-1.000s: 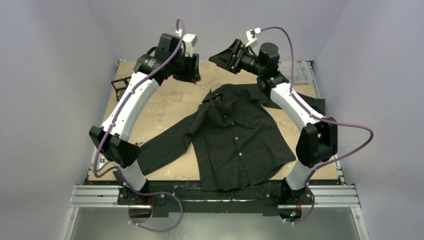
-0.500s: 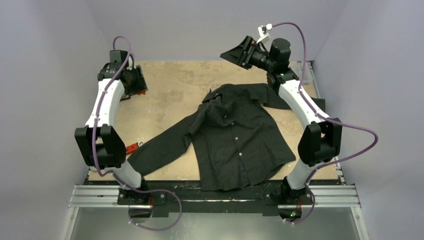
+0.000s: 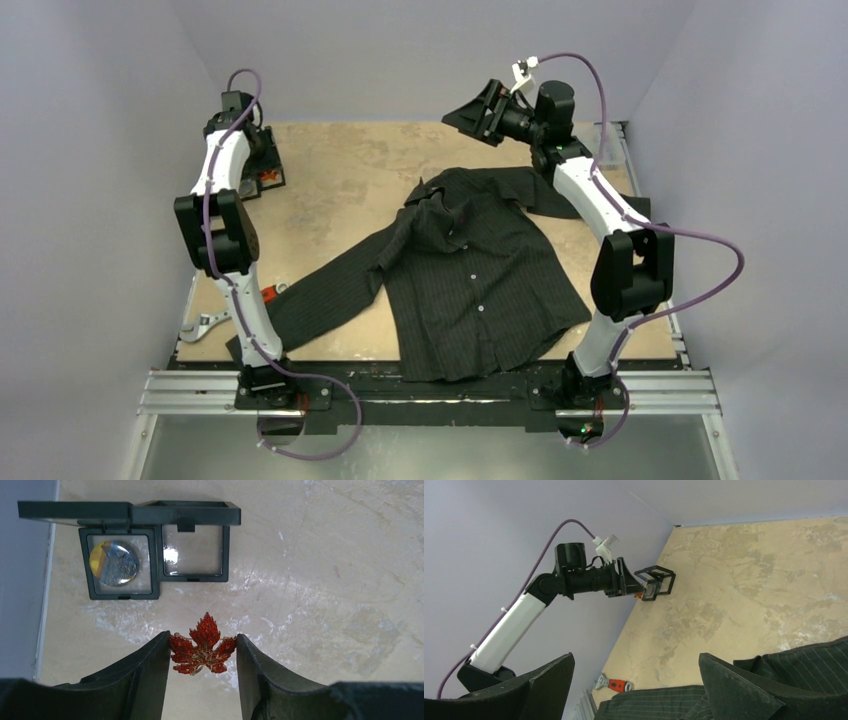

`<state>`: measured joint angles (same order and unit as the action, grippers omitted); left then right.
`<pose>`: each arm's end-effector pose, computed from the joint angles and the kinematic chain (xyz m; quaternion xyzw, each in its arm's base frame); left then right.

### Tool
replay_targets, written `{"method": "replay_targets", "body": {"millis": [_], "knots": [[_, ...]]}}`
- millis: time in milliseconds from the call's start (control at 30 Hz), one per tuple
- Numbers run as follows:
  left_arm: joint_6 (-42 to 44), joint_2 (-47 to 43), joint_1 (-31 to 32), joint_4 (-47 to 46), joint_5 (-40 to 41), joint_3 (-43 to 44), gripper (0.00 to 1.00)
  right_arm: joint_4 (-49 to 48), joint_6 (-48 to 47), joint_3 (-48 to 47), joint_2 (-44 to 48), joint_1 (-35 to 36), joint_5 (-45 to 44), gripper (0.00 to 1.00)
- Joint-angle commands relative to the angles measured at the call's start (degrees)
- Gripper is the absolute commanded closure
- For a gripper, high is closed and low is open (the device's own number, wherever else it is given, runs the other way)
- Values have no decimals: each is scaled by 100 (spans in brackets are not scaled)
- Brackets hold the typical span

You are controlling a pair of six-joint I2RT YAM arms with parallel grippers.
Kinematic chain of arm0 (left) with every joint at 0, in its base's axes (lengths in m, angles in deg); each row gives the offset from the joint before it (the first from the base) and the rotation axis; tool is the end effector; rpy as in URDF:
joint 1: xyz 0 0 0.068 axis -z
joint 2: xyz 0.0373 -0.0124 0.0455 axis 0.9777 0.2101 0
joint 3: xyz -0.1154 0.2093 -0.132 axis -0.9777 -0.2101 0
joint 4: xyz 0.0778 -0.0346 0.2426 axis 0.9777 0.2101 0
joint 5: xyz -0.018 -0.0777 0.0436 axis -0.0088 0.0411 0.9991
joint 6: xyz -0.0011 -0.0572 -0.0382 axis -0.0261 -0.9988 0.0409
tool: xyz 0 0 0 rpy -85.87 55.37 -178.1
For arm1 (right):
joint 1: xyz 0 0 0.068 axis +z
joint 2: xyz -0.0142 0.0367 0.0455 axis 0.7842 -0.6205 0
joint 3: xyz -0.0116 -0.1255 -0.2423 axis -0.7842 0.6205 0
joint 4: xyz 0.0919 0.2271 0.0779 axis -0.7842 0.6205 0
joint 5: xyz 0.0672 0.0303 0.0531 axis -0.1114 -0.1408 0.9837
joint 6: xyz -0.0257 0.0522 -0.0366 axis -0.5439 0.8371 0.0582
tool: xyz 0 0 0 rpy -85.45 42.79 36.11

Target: Remove the brooch from the garment

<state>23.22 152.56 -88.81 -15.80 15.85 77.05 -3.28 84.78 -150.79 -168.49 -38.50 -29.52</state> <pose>0.4706 0.0930 0.2393 -0.1954 0.9393 0.0163 0.2816 0.4181 0.1356 0.3665 -0.0292 0.7251 0.5457 0.4191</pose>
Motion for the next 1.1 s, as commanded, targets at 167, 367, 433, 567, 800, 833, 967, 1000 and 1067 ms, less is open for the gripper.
{"method": "replay_targets", "body": {"millis": [167, 367, 433, 567, 800, 833, 967, 1000, 1067], "knots": [[510, 704, -83, 34, 127, 1063, 72, 42, -38, -287, -89, -75, 107, 1], [586, 1133, -122, 232, 13, 1562, 68, 57, -9, -406, -205, -108, 131, 1], [569, 1310, -147, 412, -13, 1810, 68, 68, -9, -448, -234, -126, 132, 1], [543, 1397, -165, 513, -10, 1971, 66, 53, 15, -501, -309, -132, 124, 1], [538, 1550, -219, 712, -82, 2176, 64, 75, 45, -659, -451, -139, 142, 1], [540, 1576, -222, 739, -97, 2220, 63, 91, 44, -684, -463, -146, 149, 1], [557, 1738, -241, 906, -196, 2483, 62, 143, 19, -742, -509, -154, 149, 1], [553, 1790, -252, 959, -198, 2568, 62, 158, 18, -758, -521, -163, 150, 1], [582, 1856, -260, 1025, -405, 2684, 62, 174, 17, -781, -535, -163, 146, 1]]}}
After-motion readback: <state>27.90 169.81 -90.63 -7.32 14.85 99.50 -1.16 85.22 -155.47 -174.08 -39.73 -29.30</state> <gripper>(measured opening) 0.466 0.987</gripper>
